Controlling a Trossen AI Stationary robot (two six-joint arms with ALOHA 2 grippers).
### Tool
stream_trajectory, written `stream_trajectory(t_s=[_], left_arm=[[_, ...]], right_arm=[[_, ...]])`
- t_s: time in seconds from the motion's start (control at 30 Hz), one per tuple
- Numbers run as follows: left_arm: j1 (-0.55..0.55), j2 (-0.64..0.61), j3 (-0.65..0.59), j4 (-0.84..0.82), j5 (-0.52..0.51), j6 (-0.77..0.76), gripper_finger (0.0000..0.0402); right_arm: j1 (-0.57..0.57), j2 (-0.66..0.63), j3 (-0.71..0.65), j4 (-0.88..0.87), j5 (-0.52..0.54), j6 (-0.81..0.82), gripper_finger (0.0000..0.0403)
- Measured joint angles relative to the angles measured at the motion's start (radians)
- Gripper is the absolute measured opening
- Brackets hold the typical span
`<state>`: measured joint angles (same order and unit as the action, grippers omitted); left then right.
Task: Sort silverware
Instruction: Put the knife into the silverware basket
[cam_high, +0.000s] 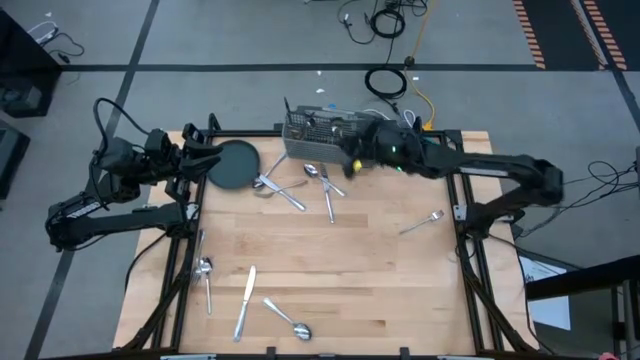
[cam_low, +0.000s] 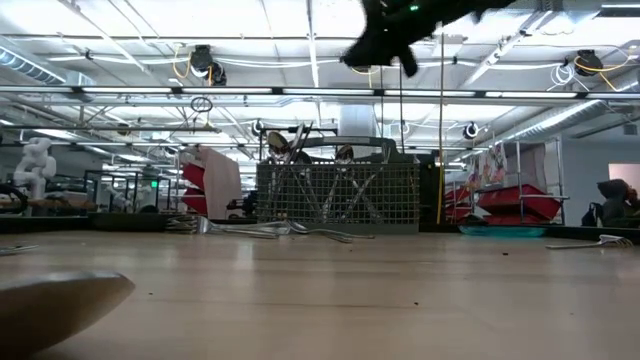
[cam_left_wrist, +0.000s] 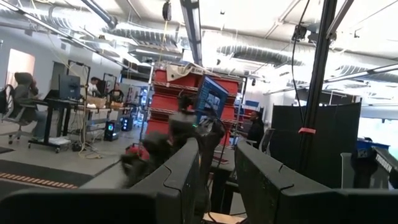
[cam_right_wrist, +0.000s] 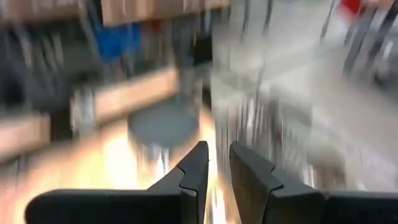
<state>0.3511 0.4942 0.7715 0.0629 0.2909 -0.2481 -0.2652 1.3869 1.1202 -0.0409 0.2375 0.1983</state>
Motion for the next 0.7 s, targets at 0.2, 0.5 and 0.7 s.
stream_trajectory(t_s=[0.2,0.5,0.7], left_arm=[[0.000,0.001,0.000,-0.063,0.000,0.001,0.0109],[0.000,0.006,0.000,-0.114,-0.004,0.002,0.0109],[0.000,0.006,0.000,-0.108,-0.011,-0.004,0.0109]], right_arm=[[0.140,-0.086,0.000,-0.785,0.088,0.256,0.0057],[0.263,-0.044,-0.002,-1.470,0.121,0.697,0.0057],[0.270,0.018,-0.053,-1.479,0.028,1.001,0.0058]])
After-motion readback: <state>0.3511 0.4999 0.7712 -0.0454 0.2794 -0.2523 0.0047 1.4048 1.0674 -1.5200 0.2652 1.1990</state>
